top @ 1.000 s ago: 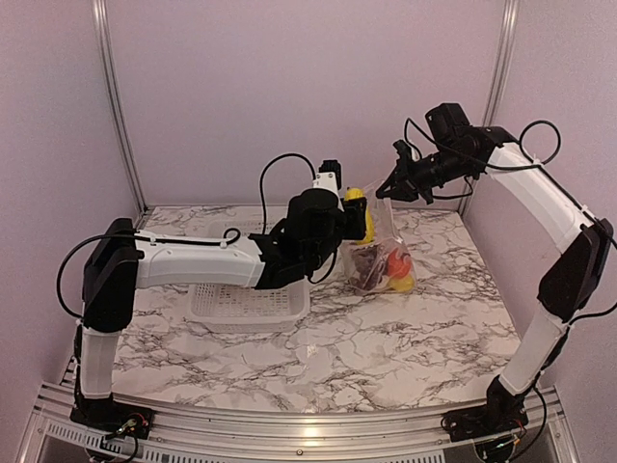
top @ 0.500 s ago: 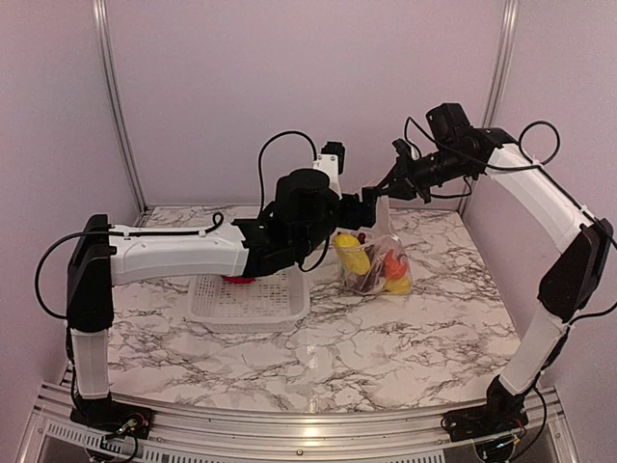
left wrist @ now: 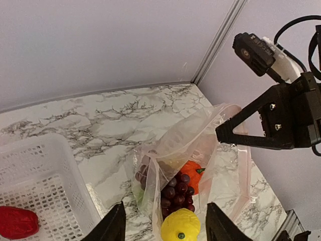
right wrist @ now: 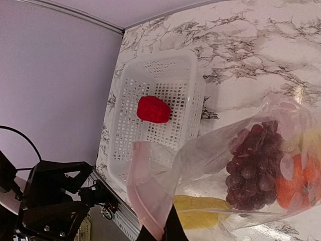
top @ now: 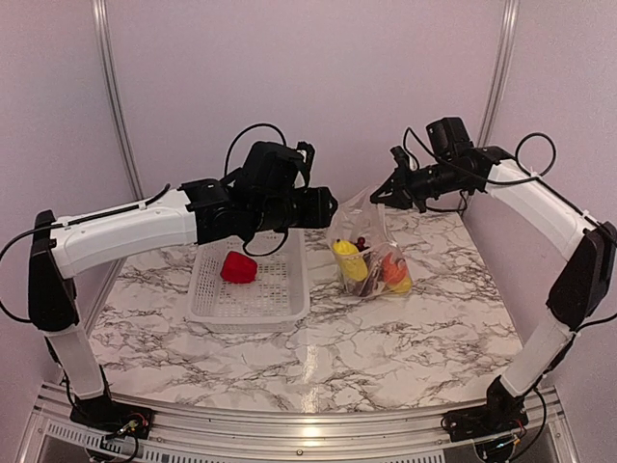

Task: Place the food in the zip-top bag and seal the zipper
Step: Adjust the zipper food storage bag at the center of the board.

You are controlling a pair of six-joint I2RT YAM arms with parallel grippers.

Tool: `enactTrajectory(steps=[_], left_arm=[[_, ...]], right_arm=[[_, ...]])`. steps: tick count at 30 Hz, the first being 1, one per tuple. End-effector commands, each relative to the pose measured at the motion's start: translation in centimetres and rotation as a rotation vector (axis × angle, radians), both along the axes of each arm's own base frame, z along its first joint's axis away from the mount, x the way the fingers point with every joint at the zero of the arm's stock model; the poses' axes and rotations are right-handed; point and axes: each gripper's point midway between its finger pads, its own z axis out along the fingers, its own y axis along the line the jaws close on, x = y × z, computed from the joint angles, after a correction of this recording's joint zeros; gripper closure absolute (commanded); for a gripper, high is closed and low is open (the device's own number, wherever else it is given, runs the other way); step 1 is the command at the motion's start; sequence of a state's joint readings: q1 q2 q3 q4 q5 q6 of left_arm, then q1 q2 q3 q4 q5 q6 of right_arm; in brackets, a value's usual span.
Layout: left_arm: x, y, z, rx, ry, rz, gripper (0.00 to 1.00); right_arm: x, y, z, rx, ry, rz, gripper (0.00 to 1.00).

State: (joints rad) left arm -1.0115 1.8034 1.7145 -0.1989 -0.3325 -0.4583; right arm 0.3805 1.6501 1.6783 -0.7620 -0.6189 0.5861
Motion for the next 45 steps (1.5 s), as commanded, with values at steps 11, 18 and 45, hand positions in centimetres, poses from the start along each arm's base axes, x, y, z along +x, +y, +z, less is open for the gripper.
enactTrajectory(steps=[11, 18, 45], left_arm=[[-0.4, -0.5, -10.4, -0.015, 0.432, -0.060, 0.55], [-0.4, -0.9, -12.0, 0.025, 0.493, -0.057, 0.81], [4.7, -8.2, 1.5, -0.432, 0.366, -0.104, 1.00]], right_arm=[[-2.0, 2.3, 0.3, 0.013, -0.095, 0.070, 1.00], [-2.1, 1.8, 0.2, -0.016, -0.114, 0.067, 1.00], [-0.8, -4.5, 3.7, -0.314, -0.194, -0.086, 1.00]])
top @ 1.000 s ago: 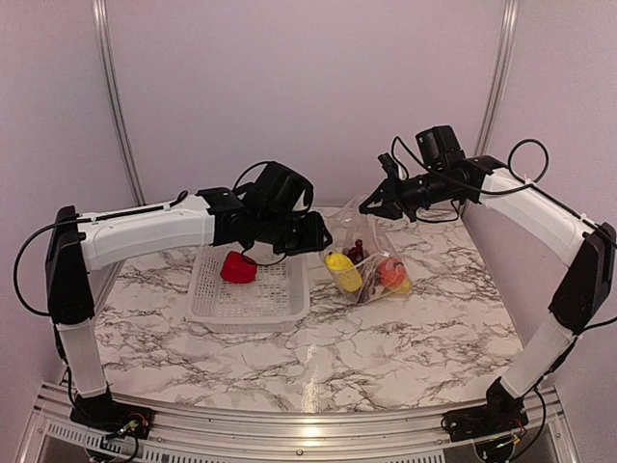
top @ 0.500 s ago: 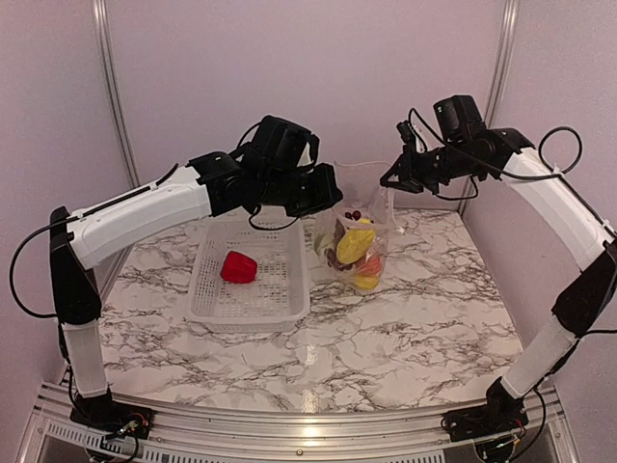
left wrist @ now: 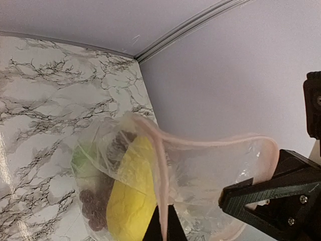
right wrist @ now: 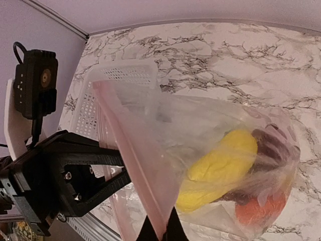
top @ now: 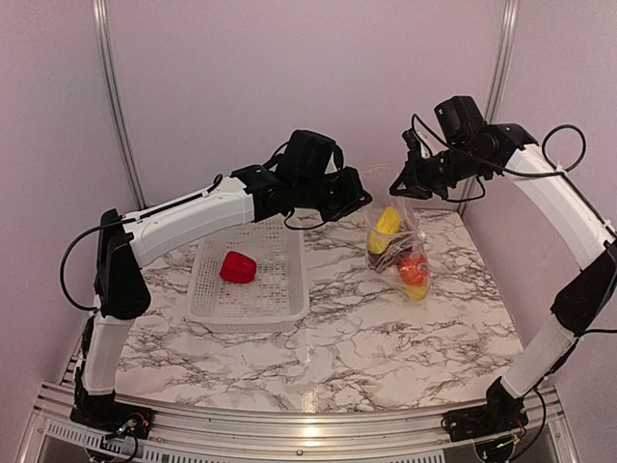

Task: Place the food in the zip-top bag and seal the zipper
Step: Adjust the zipper food storage bag at the center of the board.

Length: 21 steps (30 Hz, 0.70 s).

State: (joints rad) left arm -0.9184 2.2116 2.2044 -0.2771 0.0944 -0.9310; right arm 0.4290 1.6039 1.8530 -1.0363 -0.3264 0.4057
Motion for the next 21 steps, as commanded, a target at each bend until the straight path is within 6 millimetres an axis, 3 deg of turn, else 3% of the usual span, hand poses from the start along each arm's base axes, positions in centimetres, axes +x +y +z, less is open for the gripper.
enactTrajectory(steps=[1, 4, 7, 12, 17, 21], left_arm=[[0.4, 1.0, 3.3, -0.012, -0.052, 0.033, 1.00], [-0.9, 0.6, 3.6, 0.035, -0.096, -0.018, 1.00], [-1.1, 1.4, 1.4, 0.051, -0.060, -0.015, 1.00], [-0.9, 3.1, -0.2, 0.128, -0.063, -0.030, 0.78], [-1.3, 5.7, 1.1, 0.185, -0.160, -0.036, 0.65], [-2.1, 8.1, 3.4, 0.204, -0.239, -0.020, 0.44]], right_arm=[[1.0, -1.4, 0.0, -0.055, -0.015, -0.027, 1.00], [1.3, -2.1, 0.0, -0.089, -0.020, -0.056, 1.00], [1.6, -2.7, 0.5, -0.080, -0.059, -0.084, 1.00], [1.9, -1.9, 0.2, -0.053, -0.044, -0.053, 1.00], [2.1, -0.9, 0.1, -0.002, -0.042, -0.029, 1.00], [2.5, -0.2, -0.1, 0.030, -0.034, -0.018, 1.00]])
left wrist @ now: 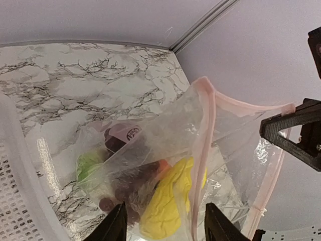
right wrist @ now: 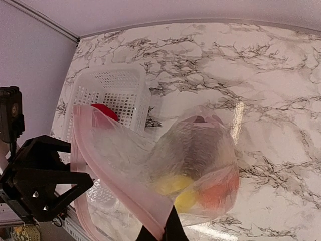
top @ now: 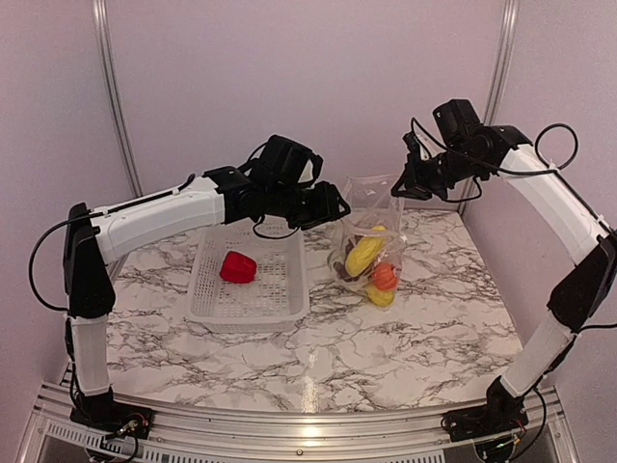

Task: Place the food in the zip-top bag and seal the zipper
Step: Adjust the zipper food storage bag at the center of the board, then pick up the fake vegetable from the bin.

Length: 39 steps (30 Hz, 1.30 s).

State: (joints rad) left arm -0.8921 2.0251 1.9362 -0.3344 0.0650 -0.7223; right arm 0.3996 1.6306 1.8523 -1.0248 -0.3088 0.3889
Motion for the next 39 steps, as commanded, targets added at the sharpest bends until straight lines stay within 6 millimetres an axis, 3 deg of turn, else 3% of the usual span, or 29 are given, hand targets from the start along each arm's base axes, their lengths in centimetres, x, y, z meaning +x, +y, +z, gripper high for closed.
enactTrajectory(steps=[1, 3, 7, 14, 17, 21, 32, 39], left_arm=[[-0.6, 3.2, 6.6, -0.009, -0.180, 0.005, 0.40], [-0.7, 4.6, 7.2, 0.033, -0.223, 0.032, 0.33], [-0.4, 8.6, 5.8, 0.150, -0.235, 0.122, 0.24], [1.1, 17.9, -0.2, 0.375, -0.064, 0.368, 0.18], [1.0, 20.7, -2.6, 0.417, 0.031, 0.454, 0.15], [1.0, 22.0, -4.4, 0.416, 0.089, 0.533, 0.09], [1.5, 21.8, -9.4, 0.347, 0.269, 0.713, 0.07], [2.1, 22.9, -12.0, 0.335, 0.323, 0.847, 0.07]], right_arm=[[1.1, 1.0, 0.9, 0.063, -0.037, 0.014, 1.00], [1.4, 1.3, 1.1, 0.083, -0.039, 0.016, 1.00], [2.1, 1.7, 1.3, 0.096, -0.050, 0.014, 1.00], [2.7, 2.0, 1.7, 0.106, -0.066, 0.017, 1.00], [2.7, 2.2, 1.2, 0.110, -0.057, 0.025, 1.00], [2.8, 2.5, 0.8, 0.119, -0.051, 0.037, 1.00], [2.6, 3.0, 0.4, 0.132, -0.046, 0.070, 1.00], [2.0, 3.1, 0.1, 0.155, -0.038, 0.080, 1.00]])
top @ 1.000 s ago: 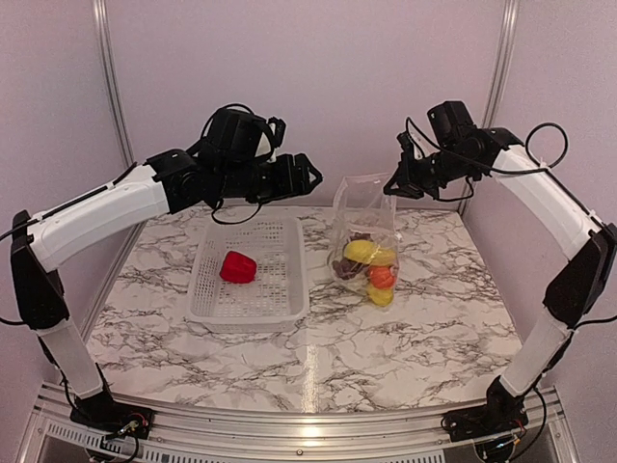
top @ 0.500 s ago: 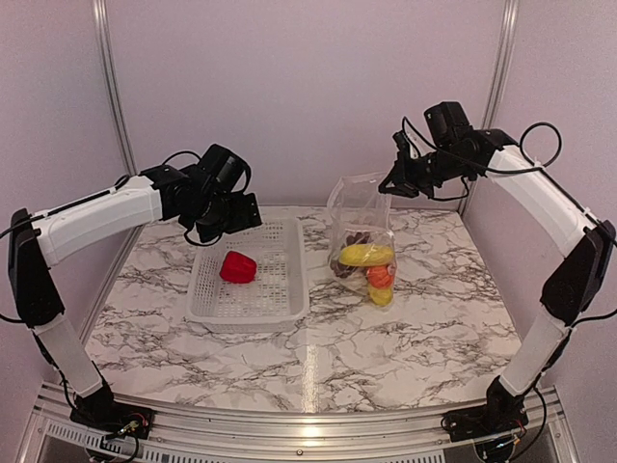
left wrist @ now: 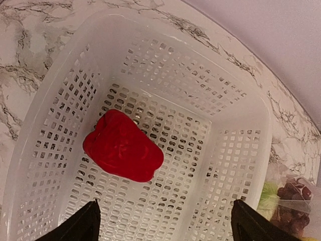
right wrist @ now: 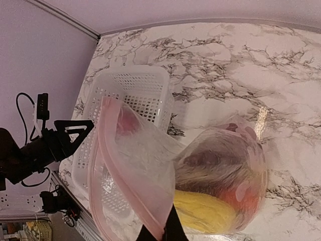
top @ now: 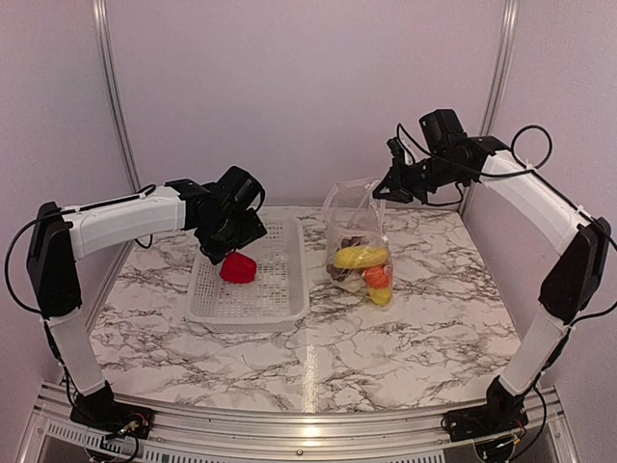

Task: Place the food in the zip-top bag and seal the zipper
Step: Pick up the fake vegetable from the bin.

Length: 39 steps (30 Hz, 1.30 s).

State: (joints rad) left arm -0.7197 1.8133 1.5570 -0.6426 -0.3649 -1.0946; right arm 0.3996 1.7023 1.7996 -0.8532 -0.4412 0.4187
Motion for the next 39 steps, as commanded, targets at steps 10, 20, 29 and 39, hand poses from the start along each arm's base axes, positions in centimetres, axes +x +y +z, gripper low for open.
enactTrajectory(steps=[10, 20, 29, 39], left_arm=[[1.0, 1.5, -6.9, -0.043, 0.136, 0.232, 0.07], [3.4, 2.9, -10.3, -0.011, 0.177, 0.290, 0.06], [6.7, 2.7, -10.7, 0.056, 0.136, 0.214, 0.17], [7.1, 0.8, -10.1, 0.022, 0.125, 0.101, 0.38]], right_arm=[[-1.0, -0.2, 1.3, 0.049, -0.034, 0.013, 1.00], [-1.5, -0.3, 0.9, 0.070, -0.020, 0.001, 1.00], [-1.6, -0.8, 0.8, 0.053, -0.025, -0.012, 1.00], [-1.3, -0.8, 0.9, 0.060, -0.026, -0.017, 1.00]])
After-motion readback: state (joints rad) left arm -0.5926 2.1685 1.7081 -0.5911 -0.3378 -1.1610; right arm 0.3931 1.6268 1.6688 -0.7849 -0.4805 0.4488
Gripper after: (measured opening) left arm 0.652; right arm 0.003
